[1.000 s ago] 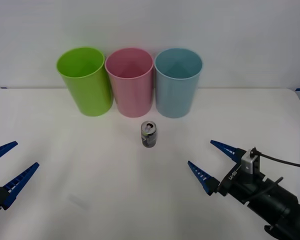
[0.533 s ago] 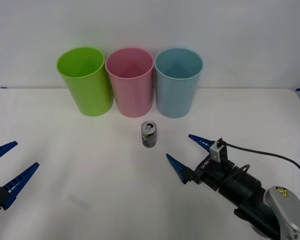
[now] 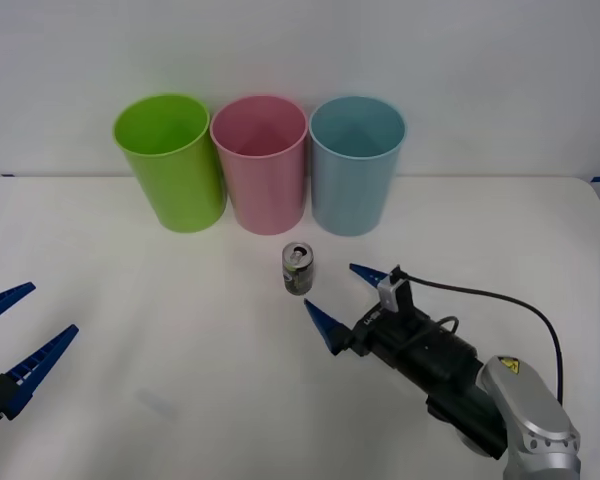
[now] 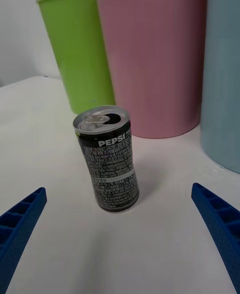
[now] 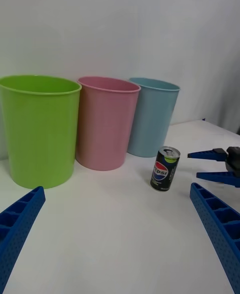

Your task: Grasp the object on the table and drop it into the matching bin: aluminum can to the light blue bin, PET bottle to the pink bin.

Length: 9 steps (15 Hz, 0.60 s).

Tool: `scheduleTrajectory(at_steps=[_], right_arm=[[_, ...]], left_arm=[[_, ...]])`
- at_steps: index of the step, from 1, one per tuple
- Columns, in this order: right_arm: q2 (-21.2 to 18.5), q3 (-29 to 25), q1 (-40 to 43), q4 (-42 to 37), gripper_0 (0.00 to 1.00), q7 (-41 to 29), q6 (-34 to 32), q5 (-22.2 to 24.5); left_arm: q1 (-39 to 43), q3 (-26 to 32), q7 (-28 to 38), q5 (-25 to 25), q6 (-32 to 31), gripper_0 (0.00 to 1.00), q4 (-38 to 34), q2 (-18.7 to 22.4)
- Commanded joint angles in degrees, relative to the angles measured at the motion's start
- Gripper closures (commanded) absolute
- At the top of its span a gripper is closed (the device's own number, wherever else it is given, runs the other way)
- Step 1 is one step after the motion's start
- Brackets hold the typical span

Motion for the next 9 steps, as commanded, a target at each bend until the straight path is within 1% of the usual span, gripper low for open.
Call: scheduleTrajectory(at_steps=[1, 4, 9], right_arm=[[2.37, 0.03, -2.86, 3.47, 0.00, 1.09, 1.87, 1.28], [4.39, 0.03, -5.41, 6.54, 0.00, 2.23, 4.25, 2.42], [6.97, -0.06, -10.86, 13.40, 0.00, 4.69, 7.23, 2.59]], left_arm=[[0.00, 0.00, 0.00, 0.00, 0.00, 0.00, 0.00, 0.00], [0.00, 0.00, 0.00, 0.00, 0.00, 0.00, 0.00, 0.00], [0.00, 0.00, 0.00, 0.00, 0.00, 0.00, 0.00, 0.00]])
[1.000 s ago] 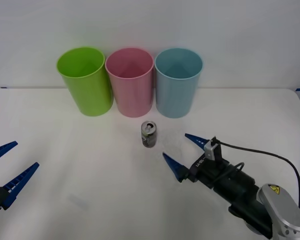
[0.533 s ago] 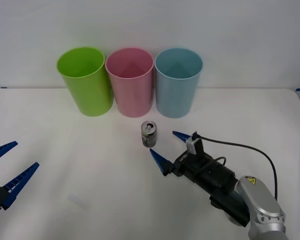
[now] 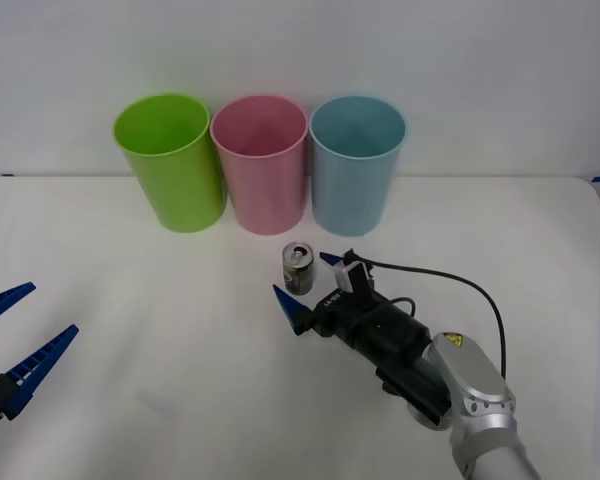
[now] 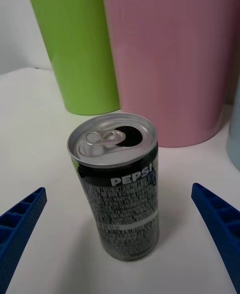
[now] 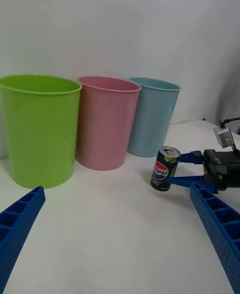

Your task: Grasp the object on the table and drop it into the matching bin: aluminum can to the light blue bin, PET bottle to the pink bin.

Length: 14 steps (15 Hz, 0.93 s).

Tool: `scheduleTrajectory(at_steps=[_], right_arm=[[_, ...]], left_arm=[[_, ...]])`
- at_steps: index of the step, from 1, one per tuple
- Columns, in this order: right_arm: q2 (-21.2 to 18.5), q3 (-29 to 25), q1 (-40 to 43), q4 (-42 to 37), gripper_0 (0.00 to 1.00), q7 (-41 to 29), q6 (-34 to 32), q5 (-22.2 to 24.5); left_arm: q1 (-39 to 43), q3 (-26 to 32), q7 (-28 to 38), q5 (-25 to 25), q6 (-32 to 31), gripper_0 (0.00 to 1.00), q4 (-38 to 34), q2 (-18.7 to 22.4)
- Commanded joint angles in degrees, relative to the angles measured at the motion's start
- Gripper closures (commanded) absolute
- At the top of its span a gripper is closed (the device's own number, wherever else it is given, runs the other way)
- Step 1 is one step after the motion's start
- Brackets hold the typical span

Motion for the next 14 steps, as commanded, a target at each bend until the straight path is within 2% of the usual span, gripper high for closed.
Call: scheduleTrajectory(at_steps=[1, 7, 14], right_arm=[[0.57, -0.10, -2.84, 3.58, 0.00, 1.23, 1.67, -0.02], [0.57, -0.01, -7.06, 7.71, 0.00, 3.07, 5.10, -0.11], [0.57, 0.25, -7.15, 7.80, 0.00, 3.69, 5.36, -0.64]], left_arm=[[0.00, 0.00, 0.00, 0.00, 0.00, 0.00, 0.00, 0.00], [0.00, 0.00, 0.00, 0.00, 0.00, 0.00, 0.00, 0.00], [0.00, 0.00, 0.00, 0.00, 0.00, 0.00, 0.00, 0.00]])
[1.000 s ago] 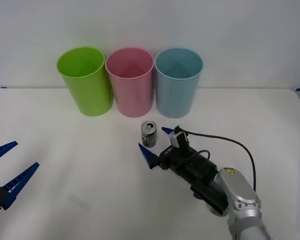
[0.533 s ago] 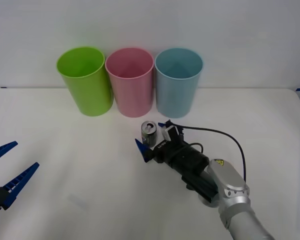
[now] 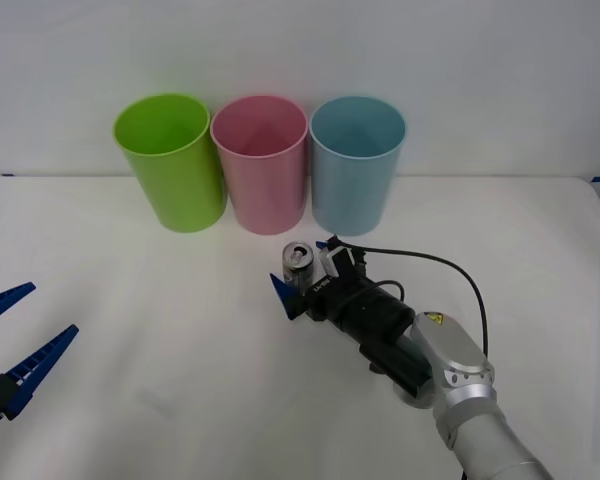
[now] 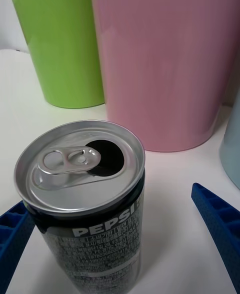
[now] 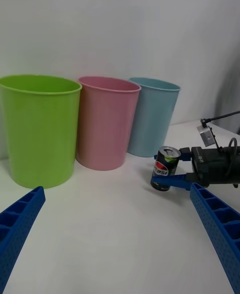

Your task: Grasp the object on the table and drop it into the matching bin: aluminum can to the light blue bin, PET bottle to the pink bin.

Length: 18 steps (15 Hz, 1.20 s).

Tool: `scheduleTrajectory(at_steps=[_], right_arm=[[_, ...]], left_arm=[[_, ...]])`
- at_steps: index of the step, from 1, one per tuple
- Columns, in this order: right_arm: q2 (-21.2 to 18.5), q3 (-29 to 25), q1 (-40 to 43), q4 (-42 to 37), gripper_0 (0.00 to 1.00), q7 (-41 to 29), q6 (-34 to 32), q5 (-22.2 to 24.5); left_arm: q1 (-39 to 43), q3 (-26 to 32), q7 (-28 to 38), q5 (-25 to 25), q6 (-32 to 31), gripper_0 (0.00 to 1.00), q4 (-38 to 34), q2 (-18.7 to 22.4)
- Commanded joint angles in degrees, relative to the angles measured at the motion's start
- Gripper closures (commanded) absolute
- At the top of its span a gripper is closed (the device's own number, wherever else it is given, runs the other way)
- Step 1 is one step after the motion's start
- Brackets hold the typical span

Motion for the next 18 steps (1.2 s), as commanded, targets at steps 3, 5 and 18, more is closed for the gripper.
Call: scheduleTrajectory(at_steps=[3, 5, 18], right_arm=[[-0.01, 0.09, 0.00, -0.06, 0.26, 0.25, -0.09, -0.47], [-0.01, 0.09, 0.00, -0.06, 1.00, 0.34, -0.01, -0.83], [-0.01, 0.18, 1.85, -1.37, 1.00, 1.39, -2.82, -2.41]], left_arm=[[0.00, 0.00, 0.00, 0.00, 0.00, 0.00, 0.00, 0.00], [0.00, 0.00, 0.00, 0.00, 0.00, 0.00, 0.00, 0.00], [0.00, 0.00, 0.00, 0.00, 0.00, 0.00, 0.00, 0.00]])
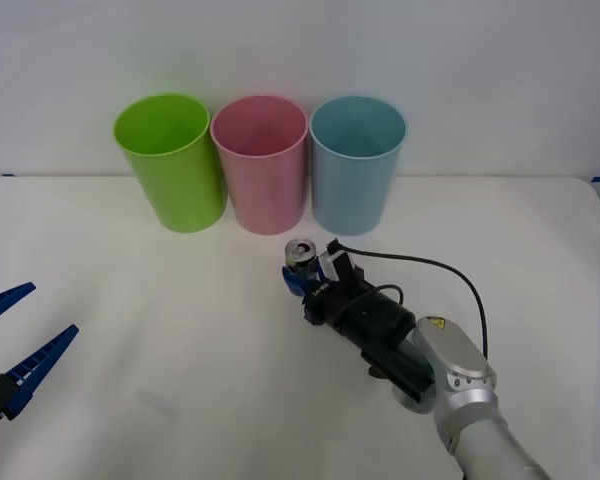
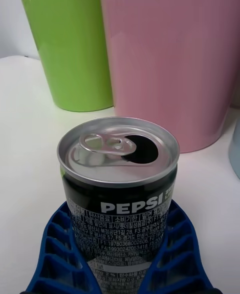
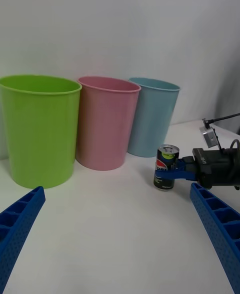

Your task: Grasp the object on the table and drop it into the matching bin: aluminum can to the light blue bin, PET bottle to the pink bin.

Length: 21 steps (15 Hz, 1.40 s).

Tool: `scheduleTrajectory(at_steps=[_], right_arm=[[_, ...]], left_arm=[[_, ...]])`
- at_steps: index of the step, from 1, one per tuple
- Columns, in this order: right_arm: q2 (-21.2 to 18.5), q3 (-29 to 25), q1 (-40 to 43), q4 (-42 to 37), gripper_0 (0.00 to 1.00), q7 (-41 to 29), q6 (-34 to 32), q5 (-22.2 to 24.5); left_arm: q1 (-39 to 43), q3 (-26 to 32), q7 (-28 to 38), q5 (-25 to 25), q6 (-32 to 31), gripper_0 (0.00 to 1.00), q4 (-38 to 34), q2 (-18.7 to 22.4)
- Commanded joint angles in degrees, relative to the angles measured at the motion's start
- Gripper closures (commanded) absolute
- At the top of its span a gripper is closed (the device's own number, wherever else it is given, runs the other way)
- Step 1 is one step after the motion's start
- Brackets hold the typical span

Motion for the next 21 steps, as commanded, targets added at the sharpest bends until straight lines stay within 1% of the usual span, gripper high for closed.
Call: scheduleTrajectory(at_steps=[1, 3, 4, 5, 8, 11, 15, 17, 21], right_arm=[[0.00, 0.18, 2.01, -3.08, 1.00, 0.09, -0.90, -0.21], [0.00, 0.97, 5.53, -8.26, 1.00, -0.09, -0.99, -0.21], [0.00, 2.11, 7.37, -10.99, 1.00, -0.26, -0.82, -1.00], [-0.92, 3.43, 9.48, -14.15, 1.00, -0.44, -0.46, -2.23], [-5.84, 7.39, 16.16, -24.88, 1.00, -1.23, 1.73, -5.57], [-10.50, 8.35, 22.14, -35.25, 1.00, -2.81, 2.96, -7.24], [-14.28, 8.09, 28.11, -46.15, 1.00, -12.74, 3.32, -7.24], [-16.03, 7.12, 30.57, -51.68, 1.00, -17.67, 3.49, -5.83], [-19.55, 4.66, 32.07, -59.24, 1.00, -27.68, 3.40, -4.51]], left_arm=[[0.00, 0.00, 0.00, 0.00, 0.00, 0.00, 0.00, 0.00], [0.00, 0.00, 0.00, 0.00, 0.00, 0.00, 0.00, 0.00], [0.00, 0.00, 0.00, 0.00, 0.00, 0.00, 0.00, 0.00], [0.00, 0.00, 0.00, 0.00, 0.00, 0.00, 0.00, 0.00], [0.00, 0.00, 0.00, 0.00, 0.00, 0.00, 0.00, 0.00], [0.00, 0.00, 0.00, 0.00, 0.00, 0.00, 0.00, 0.00], [0.00, 0.00, 0.00, 0.00, 0.00, 0.00, 0.00, 0.00], [0.00, 0.00, 0.00, 0.00, 0.00, 0.00, 0.00, 0.00], [0.00, 0.00, 0.00, 0.00, 0.00, 0.00, 0.00, 0.00]])
